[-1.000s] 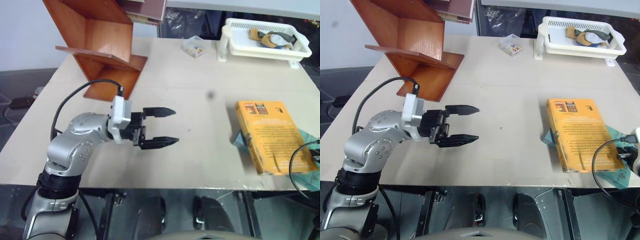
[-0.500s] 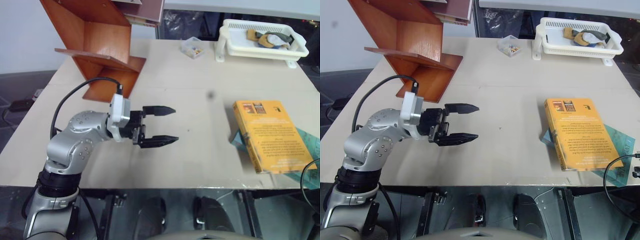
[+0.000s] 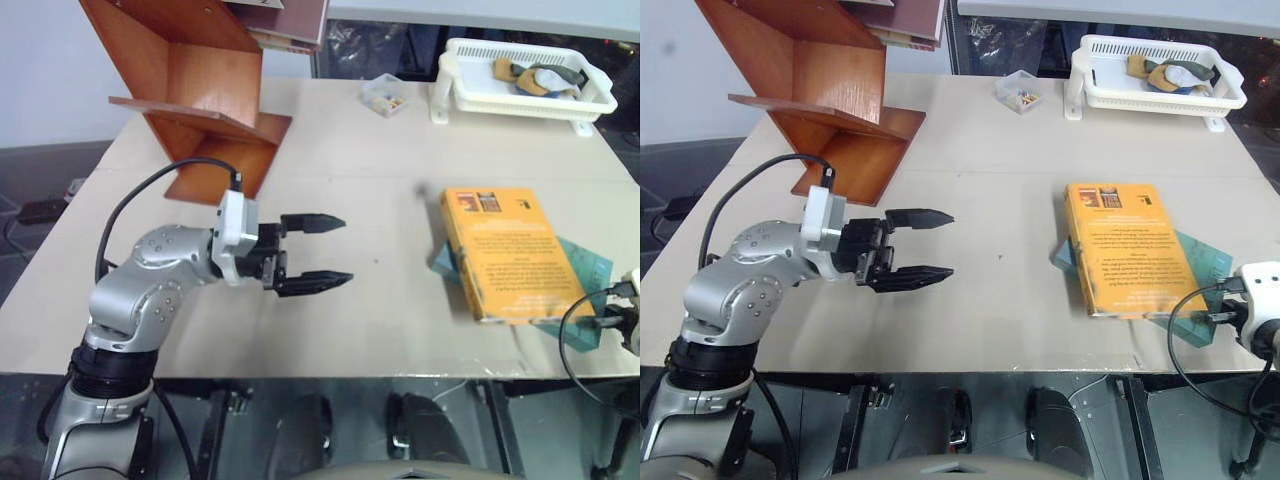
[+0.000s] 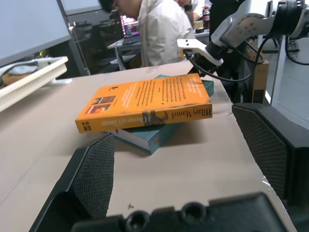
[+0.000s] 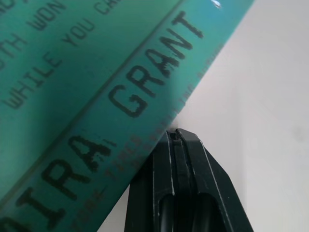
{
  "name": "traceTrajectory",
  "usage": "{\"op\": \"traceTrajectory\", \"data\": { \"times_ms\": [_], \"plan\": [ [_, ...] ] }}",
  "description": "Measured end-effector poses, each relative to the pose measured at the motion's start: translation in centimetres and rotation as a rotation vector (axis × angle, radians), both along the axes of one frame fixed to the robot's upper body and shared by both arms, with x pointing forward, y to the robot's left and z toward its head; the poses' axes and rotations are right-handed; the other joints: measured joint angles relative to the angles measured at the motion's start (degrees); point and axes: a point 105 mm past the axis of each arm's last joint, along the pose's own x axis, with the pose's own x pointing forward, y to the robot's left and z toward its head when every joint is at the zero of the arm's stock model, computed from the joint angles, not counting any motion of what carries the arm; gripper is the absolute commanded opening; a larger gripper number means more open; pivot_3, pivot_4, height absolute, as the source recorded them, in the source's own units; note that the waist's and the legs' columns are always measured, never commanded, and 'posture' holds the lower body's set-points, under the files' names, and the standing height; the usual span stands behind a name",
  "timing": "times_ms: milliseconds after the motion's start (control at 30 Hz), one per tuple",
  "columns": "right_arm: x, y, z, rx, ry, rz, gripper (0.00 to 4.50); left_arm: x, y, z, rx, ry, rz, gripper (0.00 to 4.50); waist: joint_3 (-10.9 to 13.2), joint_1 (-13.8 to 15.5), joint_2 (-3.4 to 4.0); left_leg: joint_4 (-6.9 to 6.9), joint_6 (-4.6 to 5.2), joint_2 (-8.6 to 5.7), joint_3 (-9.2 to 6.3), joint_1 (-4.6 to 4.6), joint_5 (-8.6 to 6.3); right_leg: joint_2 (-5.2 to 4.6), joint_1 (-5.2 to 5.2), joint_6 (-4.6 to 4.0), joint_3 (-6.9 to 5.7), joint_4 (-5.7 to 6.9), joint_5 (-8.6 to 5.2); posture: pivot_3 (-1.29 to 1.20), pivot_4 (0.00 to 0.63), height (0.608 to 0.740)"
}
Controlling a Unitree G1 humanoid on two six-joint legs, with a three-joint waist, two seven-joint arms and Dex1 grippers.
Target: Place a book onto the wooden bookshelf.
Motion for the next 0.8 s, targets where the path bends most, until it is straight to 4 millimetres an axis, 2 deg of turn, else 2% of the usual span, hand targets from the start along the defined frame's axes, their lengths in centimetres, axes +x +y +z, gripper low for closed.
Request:
{"op": "traceTrajectory", "data": {
  "times_ms": [300, 467, 667, 800],
  "plan": [
    [3.4, 4.3, 0.8, 0.043, -0.072, 0.125, 0.07, 0.1, 0.1, -0.2, 0.002, 0.004, 0.026, 4.50, 0.0, -0.4, 0.01, 0.00, 0.00, 0.01, 0.05, 0.02, 0.00, 0.00, -0.01, 0.00, 0.02, 0.01, 0.00, 0.00, 0.150, 0.740],
    [4.3, 5.6, 1.0, 0.056, -0.089, 0.164, 0.07, 0.2, 0.3, -0.2, 0.003, 0.005, 0.045, 4.50, 0.0, -0.4, 0.01, -0.01, 0.00, 0.01, 0.05, -0.01, 0.00, -0.01, -0.01, 0.00, 0.02, 0.00, 0.00, 0.00, 0.150, 0.740],
    [3.7, 5.2, 2.2, -0.065, -0.098, 0.176, 0.07, 0.7, 0.7, -0.9, 0.020, 0.019, 0.119, 4.50, 0.0, -0.2, 0.05, -0.04, 0.00, 0.00, 0.03, -0.02, 0.00, -0.03, -0.02, -0.01, 0.00, -0.01, 0.00, 0.00, 0.150, 0.740],
    [3.3, 4.8, 5.7, -0.222, -0.161, 0.196, 0.07, 1.7, 0.6, -1.3, -0.011, 0.032, 0.211, 4.50, 0.0, 0.1, 0.06, -0.03, 0.00, 0.00, 0.12, 0.03, 0.00, -0.04, -0.01, 0.00, 0.06, -0.02, 0.00, 0.00, 0.150, 0.740]
  ]
}}
